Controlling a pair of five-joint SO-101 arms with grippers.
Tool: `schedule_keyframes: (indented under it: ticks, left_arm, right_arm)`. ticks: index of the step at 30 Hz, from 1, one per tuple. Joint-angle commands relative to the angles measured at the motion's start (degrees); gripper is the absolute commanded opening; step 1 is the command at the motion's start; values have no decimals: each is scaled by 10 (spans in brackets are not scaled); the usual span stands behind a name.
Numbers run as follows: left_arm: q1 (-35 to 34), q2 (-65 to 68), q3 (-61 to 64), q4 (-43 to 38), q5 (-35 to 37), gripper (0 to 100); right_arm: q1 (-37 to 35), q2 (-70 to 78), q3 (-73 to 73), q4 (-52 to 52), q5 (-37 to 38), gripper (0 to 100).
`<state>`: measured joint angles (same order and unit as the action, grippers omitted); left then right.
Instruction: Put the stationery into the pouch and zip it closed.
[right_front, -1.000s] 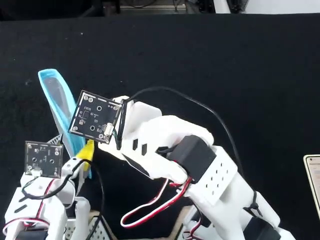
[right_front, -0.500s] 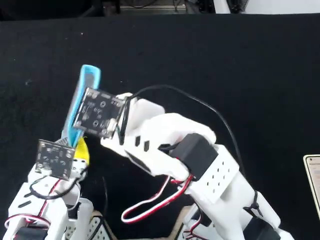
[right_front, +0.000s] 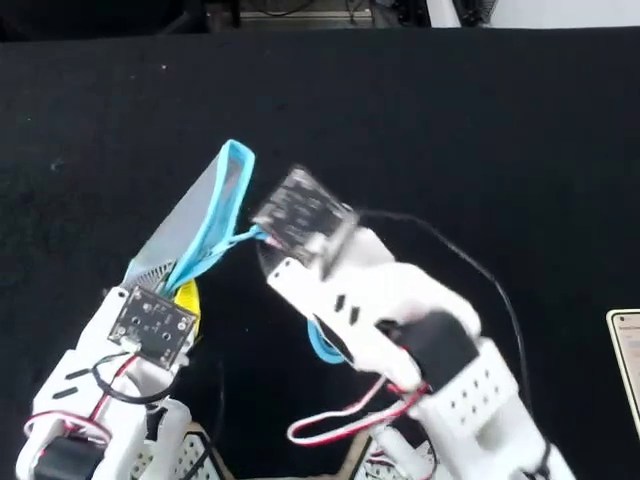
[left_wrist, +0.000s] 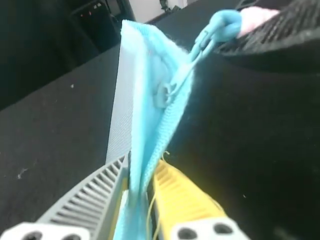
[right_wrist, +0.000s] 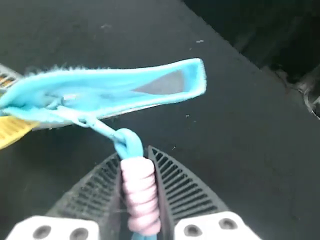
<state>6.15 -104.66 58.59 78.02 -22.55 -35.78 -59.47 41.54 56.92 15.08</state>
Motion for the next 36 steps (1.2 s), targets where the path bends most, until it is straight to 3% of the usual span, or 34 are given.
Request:
schedule_keyframes:
  ticks: [1, 9, 16, 25, 36]
  left_arm:
    - [1, 1, 27, -40, -4, 30]
    - [4, 1, 75, -74, -4, 30]
    - [77, 0, 113, -50, -4, 29]
    - [83, 0, 113, -40, -4, 29]
    - [75, -1, 98, -40, -4, 29]
  right_arm:
    - [43, -111, 105, -95, -18, 11]
    - [78, -191, 239, -200, -20, 11]
    - [119, -183, 240, -233, -72, 11]
    - [195, -75, 240, -309, -76, 11]
    - [235, 60, 238, -395, -72, 11]
